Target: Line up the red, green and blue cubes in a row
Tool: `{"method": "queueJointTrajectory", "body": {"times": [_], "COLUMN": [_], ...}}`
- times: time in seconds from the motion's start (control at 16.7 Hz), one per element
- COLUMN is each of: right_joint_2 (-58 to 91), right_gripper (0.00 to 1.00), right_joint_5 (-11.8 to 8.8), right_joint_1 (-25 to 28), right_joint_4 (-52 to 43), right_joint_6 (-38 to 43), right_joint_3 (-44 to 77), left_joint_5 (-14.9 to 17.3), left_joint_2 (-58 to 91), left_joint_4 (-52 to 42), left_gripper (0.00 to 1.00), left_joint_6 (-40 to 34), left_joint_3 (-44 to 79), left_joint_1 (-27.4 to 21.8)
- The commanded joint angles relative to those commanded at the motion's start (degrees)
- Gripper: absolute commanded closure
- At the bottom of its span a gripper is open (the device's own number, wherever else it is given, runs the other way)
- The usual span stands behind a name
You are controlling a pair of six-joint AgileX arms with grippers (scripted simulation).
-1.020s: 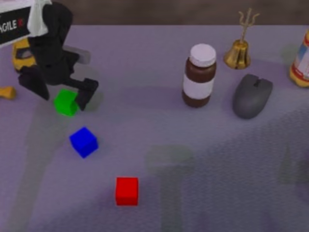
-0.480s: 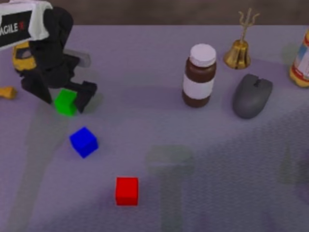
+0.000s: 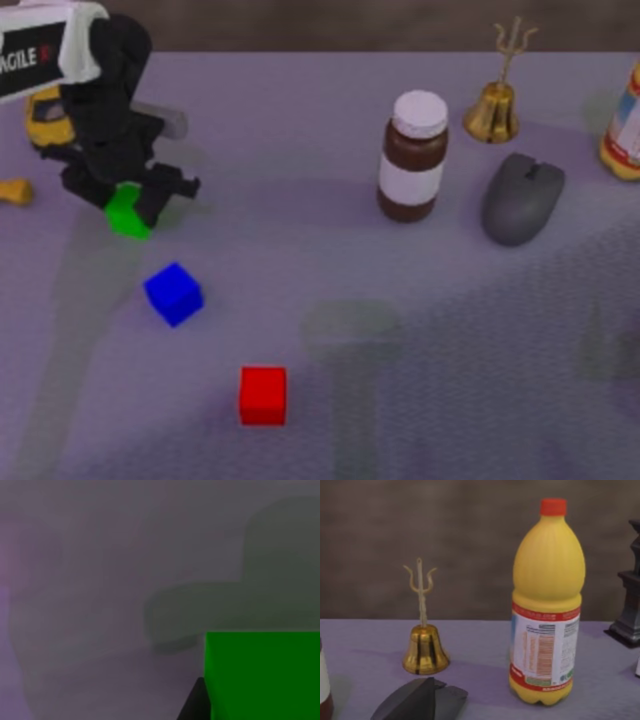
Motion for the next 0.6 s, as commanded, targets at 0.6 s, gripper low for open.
{"method": "queueJointTrajectory", "body": {"times": [0.6], "right_joint_2": [0.00], "right_gripper": [0.00], "right_joint_5": [0.00], "right_joint_1": [0.00], "right_joint_4": [0.00], "right_joint_6": [0.00], "right_joint_3": [0.00], "left_joint_5": [0.12], "left_joint_2": [-0.67], "left_joint_4": [-0.17], "left_gripper": [1.00], "left_joint_6": [-0.01], "left_joint_3": [0.10], "left_joint_1": [-0.18]}}
